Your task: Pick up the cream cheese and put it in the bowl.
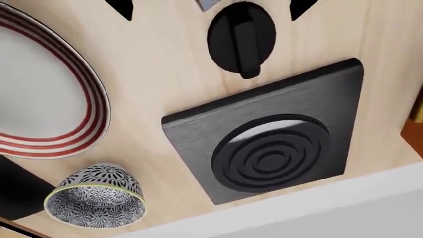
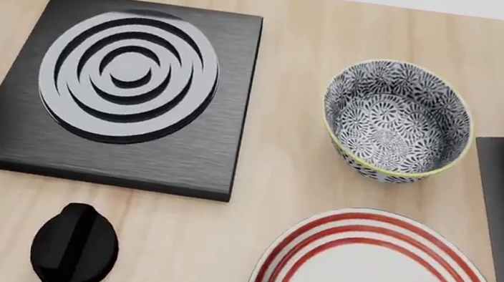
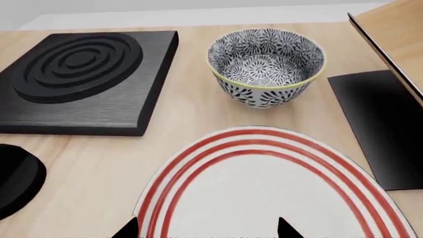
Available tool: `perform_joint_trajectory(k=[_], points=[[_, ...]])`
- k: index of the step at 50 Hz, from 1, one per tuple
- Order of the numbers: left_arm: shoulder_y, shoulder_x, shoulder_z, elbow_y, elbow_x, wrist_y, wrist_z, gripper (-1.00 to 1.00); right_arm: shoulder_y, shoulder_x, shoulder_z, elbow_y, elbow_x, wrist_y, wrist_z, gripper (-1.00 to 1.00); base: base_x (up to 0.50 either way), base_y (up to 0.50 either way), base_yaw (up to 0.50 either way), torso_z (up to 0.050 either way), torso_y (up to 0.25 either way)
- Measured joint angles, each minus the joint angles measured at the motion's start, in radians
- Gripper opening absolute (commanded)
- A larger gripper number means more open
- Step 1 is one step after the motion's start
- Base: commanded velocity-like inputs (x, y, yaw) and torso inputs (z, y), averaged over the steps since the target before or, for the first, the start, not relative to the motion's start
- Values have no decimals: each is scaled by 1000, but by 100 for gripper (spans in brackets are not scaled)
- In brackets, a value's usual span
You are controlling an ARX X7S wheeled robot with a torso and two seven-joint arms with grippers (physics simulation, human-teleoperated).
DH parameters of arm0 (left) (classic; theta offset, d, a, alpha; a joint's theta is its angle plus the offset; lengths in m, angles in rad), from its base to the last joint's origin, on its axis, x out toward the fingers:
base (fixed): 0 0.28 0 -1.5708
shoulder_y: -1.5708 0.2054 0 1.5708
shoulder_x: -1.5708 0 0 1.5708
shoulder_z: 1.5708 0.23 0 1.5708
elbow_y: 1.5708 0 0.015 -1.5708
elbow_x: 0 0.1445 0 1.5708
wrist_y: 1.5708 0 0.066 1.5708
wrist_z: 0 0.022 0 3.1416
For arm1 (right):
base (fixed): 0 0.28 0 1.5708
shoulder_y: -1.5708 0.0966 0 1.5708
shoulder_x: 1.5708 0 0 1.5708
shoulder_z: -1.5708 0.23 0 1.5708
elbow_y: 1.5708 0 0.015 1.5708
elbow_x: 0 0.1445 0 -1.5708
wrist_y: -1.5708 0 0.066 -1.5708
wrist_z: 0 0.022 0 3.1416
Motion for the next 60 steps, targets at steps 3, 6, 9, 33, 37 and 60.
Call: perform_joint_trajectory(k=[3, 6, 9, 33, 37, 60], points=[[-26, 7, -31, 2, -82, -42, -34, 100, -3, 2, -2, 0, -3, -4, -2, 100, 0, 0, 0, 0, 0], [-22, 21, -78, 3, -133, -97, -49, 100, -7, 3, -3, 0, -8, -10, -3, 100, 0, 0, 0, 0, 0], [-22, 25, -118, 2, -183, -139, -67, 100, -11, 5, -3, 1, -11, -16, -4, 100, 0, 0, 0, 0, 0], [-145, -38, -129, -85, -505, -248, -243, 100, -21, 15, -7, 4, -13, -38, -2, 100, 0, 0, 0, 0, 0], [-184, -46, -89, -108, -558, -259, -272, 100, -23, 17, -7, 8, -13, -43, -4, 100, 0, 0, 0, 0, 0], [-557, -90, 305, -202, -776, -234, -393, 100, -52, 29, 6, 12, -12, -75, -12, 100, 0, 0, 0, 0, 0]])
